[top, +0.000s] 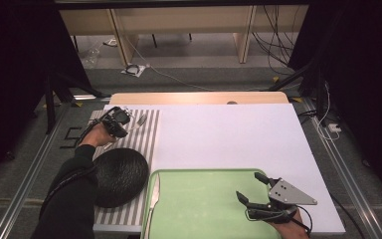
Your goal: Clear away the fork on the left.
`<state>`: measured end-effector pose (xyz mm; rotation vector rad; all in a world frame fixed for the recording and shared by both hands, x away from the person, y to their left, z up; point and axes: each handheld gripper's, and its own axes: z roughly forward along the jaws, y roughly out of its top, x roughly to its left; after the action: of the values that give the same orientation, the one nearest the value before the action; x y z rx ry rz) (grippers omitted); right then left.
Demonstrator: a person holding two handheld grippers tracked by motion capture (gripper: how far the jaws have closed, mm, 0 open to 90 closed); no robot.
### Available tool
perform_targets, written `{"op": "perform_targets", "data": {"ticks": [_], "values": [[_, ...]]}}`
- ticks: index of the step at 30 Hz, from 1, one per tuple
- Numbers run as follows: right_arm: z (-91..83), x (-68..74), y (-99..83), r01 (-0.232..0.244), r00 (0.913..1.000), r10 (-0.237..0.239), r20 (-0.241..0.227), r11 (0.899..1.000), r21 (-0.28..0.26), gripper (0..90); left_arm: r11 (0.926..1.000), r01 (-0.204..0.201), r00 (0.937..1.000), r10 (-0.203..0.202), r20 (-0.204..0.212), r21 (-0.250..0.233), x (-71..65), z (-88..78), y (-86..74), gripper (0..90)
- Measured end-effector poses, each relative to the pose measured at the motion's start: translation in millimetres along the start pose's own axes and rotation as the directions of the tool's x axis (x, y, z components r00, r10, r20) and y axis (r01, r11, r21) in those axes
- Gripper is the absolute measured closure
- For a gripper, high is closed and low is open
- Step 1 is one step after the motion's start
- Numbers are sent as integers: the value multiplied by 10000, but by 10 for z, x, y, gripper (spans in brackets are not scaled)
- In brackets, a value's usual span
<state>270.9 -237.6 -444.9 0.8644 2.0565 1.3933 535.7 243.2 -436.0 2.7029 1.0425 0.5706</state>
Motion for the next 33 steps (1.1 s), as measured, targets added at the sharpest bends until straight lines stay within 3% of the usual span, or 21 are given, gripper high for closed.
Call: {"op": "perform_targets", "data": {"ticks": [5, 8, 12, 16, 22, 26, 33], "values": [[4, -2, 0, -36, 10000, 36, 15, 10000, 41, 198, 9997, 137, 9998, -140, -143, -183, 48, -127, -30, 839], [3, -2, 3, -29, 10000, 29, 24, 10000, -36, 198, 9965, 633, 9980, -631, 58, -542, 66, -229, -39, 839], [2, -5, 3, -47, 10000, 47, 42, 10000, -45, 198, 9980, 511, 9987, -514, -67, -369, 10, -346, -24, 839], [2, -1, 1, -48, 10000, 48, 37, 10000, -35, 198, 9933, 989, 9949, -974, 280, -592, -49, -461, -13, 839], [4, 5, 3, -38, 10000, 38, 30, 10000, -11, 198, 9913, 1058, 9929, -1011, 622, -786, -212, -590, 13, 839], [5, 1, 2, -53, 10000, 53, 31, 10000, -6, 198, 9942, 778, 9927, -703, 982, -747, -352, -624, 21, 838], [5, 5, 1, -46, 10000, 46, 28, 10000, -4, 197, 9929, 695, 9887, -557, 1395, -961, -572, -698, 0, 838]]}}
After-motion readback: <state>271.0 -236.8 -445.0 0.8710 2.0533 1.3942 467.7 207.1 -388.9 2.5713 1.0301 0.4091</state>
